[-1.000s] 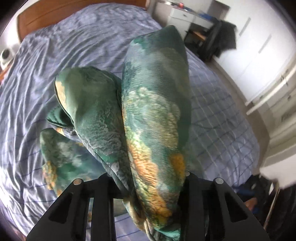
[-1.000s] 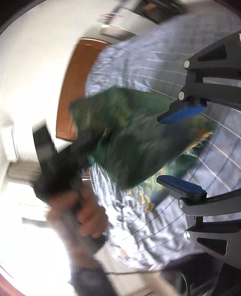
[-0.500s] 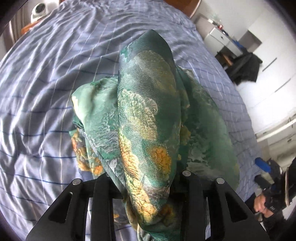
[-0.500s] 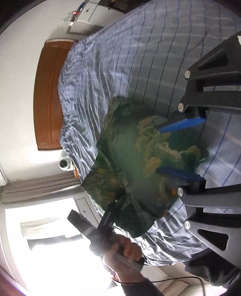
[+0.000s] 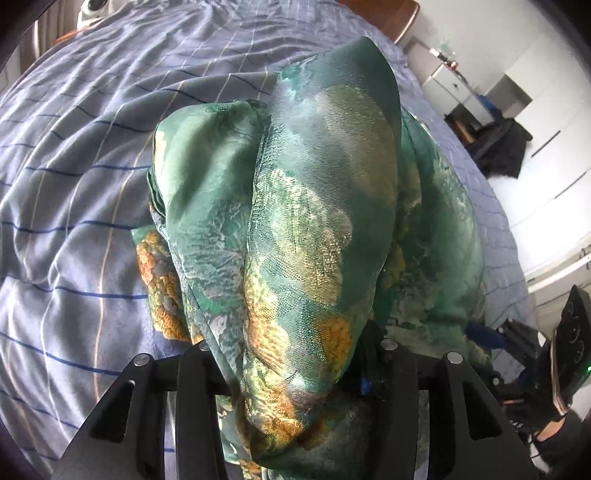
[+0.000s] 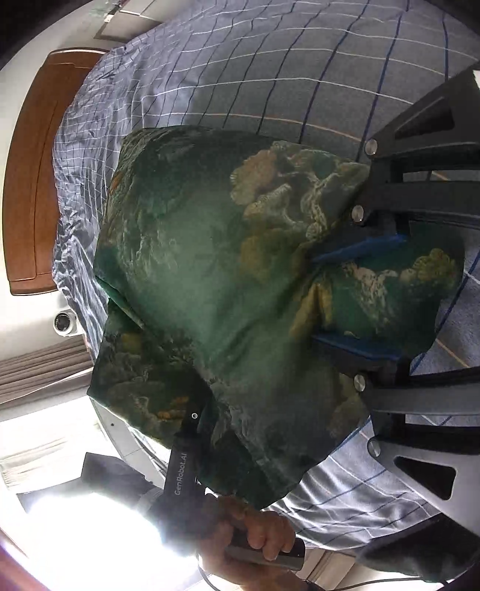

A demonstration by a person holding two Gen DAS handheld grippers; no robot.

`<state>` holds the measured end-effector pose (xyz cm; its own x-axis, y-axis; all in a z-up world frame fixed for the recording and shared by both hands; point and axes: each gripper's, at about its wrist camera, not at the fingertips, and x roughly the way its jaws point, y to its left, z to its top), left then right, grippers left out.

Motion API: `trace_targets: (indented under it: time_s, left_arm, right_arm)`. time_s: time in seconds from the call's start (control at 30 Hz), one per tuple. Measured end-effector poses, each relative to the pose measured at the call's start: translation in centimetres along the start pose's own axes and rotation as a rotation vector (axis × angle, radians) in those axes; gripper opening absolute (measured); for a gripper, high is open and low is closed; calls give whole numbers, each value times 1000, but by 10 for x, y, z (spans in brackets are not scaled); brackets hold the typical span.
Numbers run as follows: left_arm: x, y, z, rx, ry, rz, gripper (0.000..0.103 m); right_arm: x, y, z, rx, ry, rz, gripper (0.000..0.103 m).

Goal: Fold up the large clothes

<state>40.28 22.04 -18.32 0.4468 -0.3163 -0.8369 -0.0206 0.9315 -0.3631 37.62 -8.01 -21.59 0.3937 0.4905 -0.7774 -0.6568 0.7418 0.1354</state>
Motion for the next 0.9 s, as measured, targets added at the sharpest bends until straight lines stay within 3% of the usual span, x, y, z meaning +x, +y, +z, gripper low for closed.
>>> trace_targets:
  time_s: [0.13, 0.2, 0.27, 0.47, 0.57, 0.67, 0.9]
  left_arm:
    - [1, 5, 1, -9, -2, -21, 47]
    - [-1, 11, -5, -12, -5, -29, 48]
    - [-1, 12, -7, -21, -11, -38, 48]
    - [-1, 18, -15, -31, -32, -45, 48]
    - [2, 23, -19, -41, -40, -46, 48]
    - [7, 30, -23, -64, -46, -54, 48]
    - [3, 30, -26, -49, -40, -47, 49]
  right_arm:
    - [-12, 2, 21, 4, 67, 14, 39]
    - [-23, -1, 46, 31, 35, 48, 39]
    - [-26, -6, 70, 42, -3, 22, 39]
    - [28, -37, 147, 104, -22, -57, 39]
    - [76, -42, 153, 121, 21, -56, 40]
    - [119, -49, 151, 95, 103, -110, 39]
    - [117, -55, 151, 109, 83, -115, 37]
